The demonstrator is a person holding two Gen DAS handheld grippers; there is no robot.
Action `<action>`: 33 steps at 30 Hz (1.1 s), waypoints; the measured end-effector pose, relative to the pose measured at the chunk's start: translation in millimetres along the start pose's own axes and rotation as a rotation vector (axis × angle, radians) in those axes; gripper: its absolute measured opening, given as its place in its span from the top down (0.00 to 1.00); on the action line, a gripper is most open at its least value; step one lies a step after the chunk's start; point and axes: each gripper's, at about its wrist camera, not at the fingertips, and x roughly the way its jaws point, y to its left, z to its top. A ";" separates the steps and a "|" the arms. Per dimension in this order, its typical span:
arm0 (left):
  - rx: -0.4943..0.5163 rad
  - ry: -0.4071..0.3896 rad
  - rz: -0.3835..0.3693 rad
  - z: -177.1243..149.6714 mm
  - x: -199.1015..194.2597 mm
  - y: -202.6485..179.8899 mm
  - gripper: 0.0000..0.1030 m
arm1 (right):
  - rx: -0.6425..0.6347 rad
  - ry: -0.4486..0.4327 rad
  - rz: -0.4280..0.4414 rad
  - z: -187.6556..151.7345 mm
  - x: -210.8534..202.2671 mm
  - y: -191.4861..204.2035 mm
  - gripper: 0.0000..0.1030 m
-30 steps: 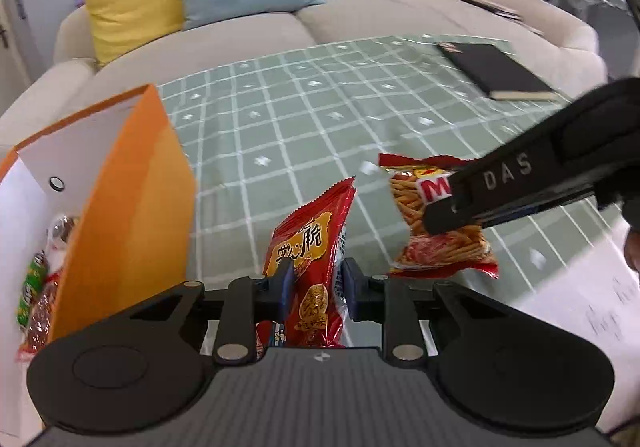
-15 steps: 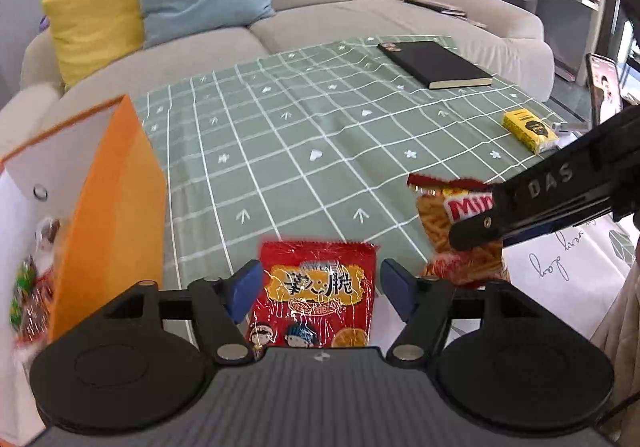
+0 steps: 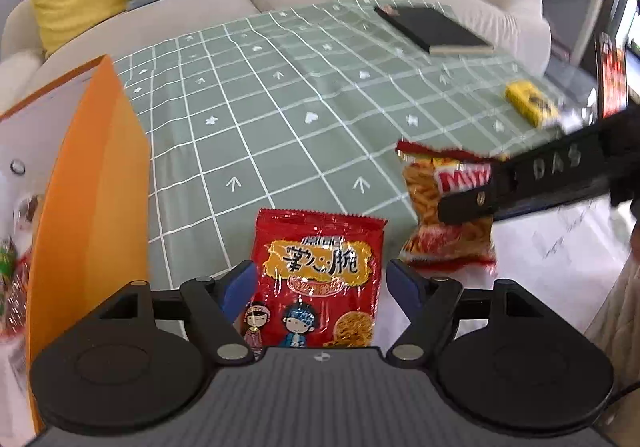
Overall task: Organize snacks
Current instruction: 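Lift the red cartoon bag with the left tool while the right tool lifts the Mimi bag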
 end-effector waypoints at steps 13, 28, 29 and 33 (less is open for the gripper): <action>0.011 0.095 0.005 5.8 20.6 4.3 0.06 | -0.017 0.001 0.005 5.6 7.5 3.7 0.61; -0.091 0.077 0.050 2.0 20.9 14.2 0.37 | -0.117 -0.037 -0.004 7.5 16.9 24.9 0.70; -0.101 0.070 0.051 1.9 19.9 14.8 0.38 | -0.120 -0.039 -0.007 7.1 16.0 25.1 0.70; -0.140 0.039 0.047 -0.3 13.2 16.6 0.40 | -0.097 -0.046 -0.002 6.1 10.6 19.6 0.70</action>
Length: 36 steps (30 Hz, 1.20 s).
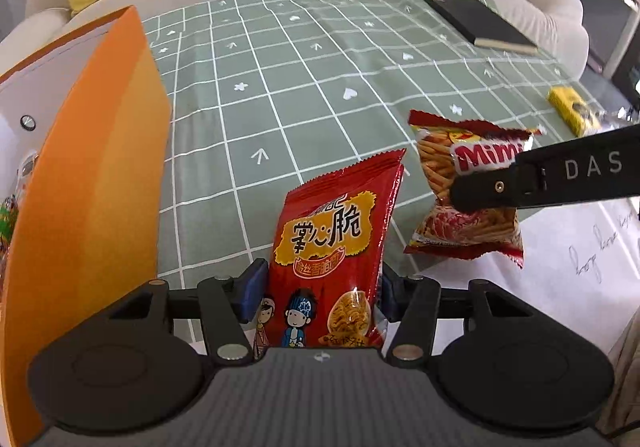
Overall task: Organize snacks
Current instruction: 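Lift the red cartoon bag with the left tool while the right tool lifts the Mimi bag, then carry the red bag with the left tool while the right tool carries the Mimi bag into the box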
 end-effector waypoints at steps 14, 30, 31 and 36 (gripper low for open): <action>-0.080 -0.141 -0.008 9.3 -48.0 5.1 0.58 | -0.001 -0.050 0.012 -1.1 -18.1 0.7 0.70; -0.204 -0.270 -0.048 25.7 -93.1 27.2 0.69 | -0.053 -0.133 0.094 5.1 -51.7 24.9 0.70; -0.213 -0.279 -0.050 26.6 -96.3 29.8 0.69 | -0.059 -0.137 0.103 5.8 -53.9 28.2 0.70; -0.261 -0.327 -0.046 31.7 -114.2 47.9 0.69 | -0.087 -0.157 0.154 11.2 -63.3 49.7 0.70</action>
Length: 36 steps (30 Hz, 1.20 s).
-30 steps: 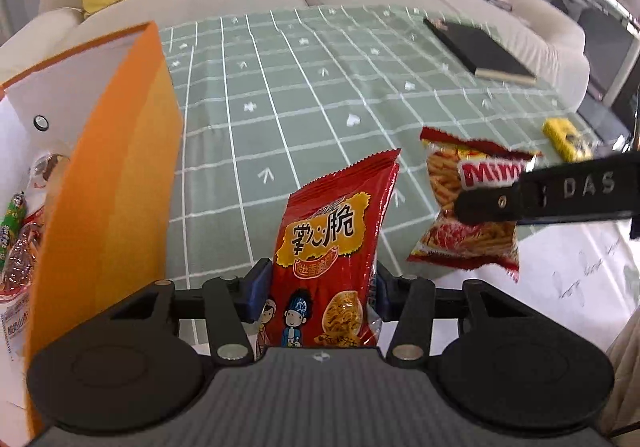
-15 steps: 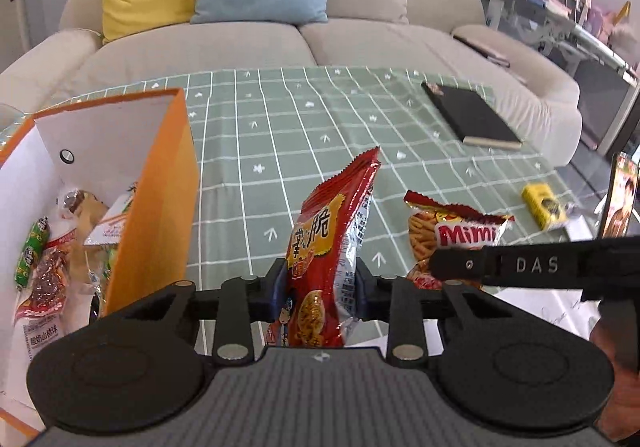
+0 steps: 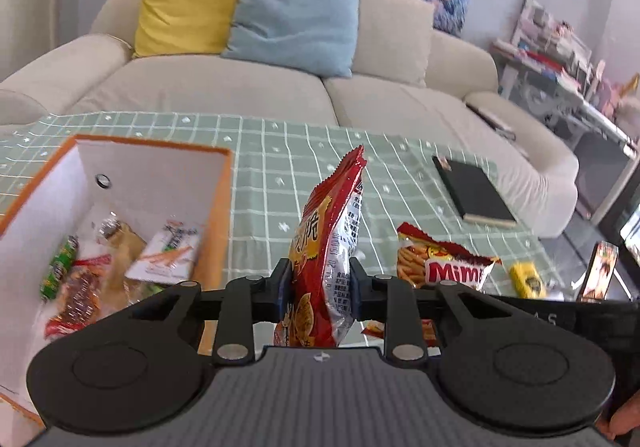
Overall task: Organize snacks
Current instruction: 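Carry the red bag with the left tool while the right tool carries the Mimi bag into the box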
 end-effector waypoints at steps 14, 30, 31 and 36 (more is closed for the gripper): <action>-0.104 -0.092 0.085 35.7 -37.0 76.5 0.70 | -0.124 0.015 0.149 19.1 19.0 99.2 0.71; -0.082 0.116 0.147 39.1 18.7 153.7 0.71 | -0.387 0.133 0.101 18.0 99.4 184.1 0.71; -0.076 0.129 0.147 37.4 22.8 156.4 0.71 | -0.405 0.131 0.097 18.4 102.7 187.1 0.71; -0.088 0.156 0.143 33.3 37.0 168.5 0.72 | -0.502 0.135 0.068 19.1 122.9 202.1 0.71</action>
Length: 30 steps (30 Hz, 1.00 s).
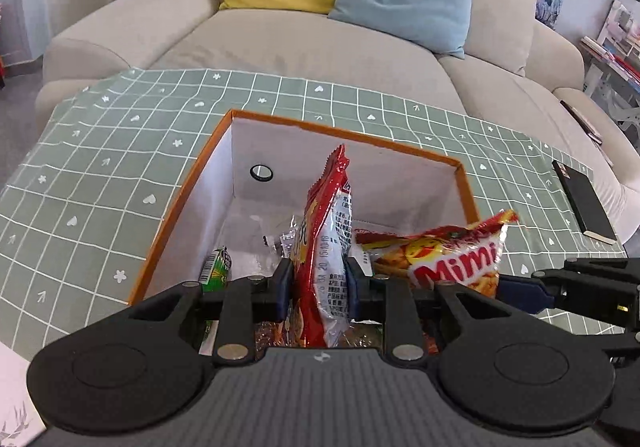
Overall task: Organize snacks
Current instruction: 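Carry the red bag with the left tool while the right tool carries the Mimi bag into the box, then open the left tool inside the box while the right tool releases the Mimi bag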
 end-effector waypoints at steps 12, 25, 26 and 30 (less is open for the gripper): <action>0.007 0.072 0.041 0.9 27.4 8.2 0.72 | -0.055 0.075 -0.059 8.1 50.5 -9.0 0.71; 0.022 -0.045 0.047 0.6 10.4 5.5 0.40 | -0.050 0.026 -0.098 7.0 35.6 -7.6 0.50; 0.021 -0.061 0.046 0.3 7.6 5.4 0.36 | -0.043 0.021 -0.101 7.2 32.7 -8.5 0.49; 0.009 -0.127 0.029 -0.6 -5.6 6.6 0.28 | -0.026 -0.013 -0.095 6.4 17.6 -10.5 0.42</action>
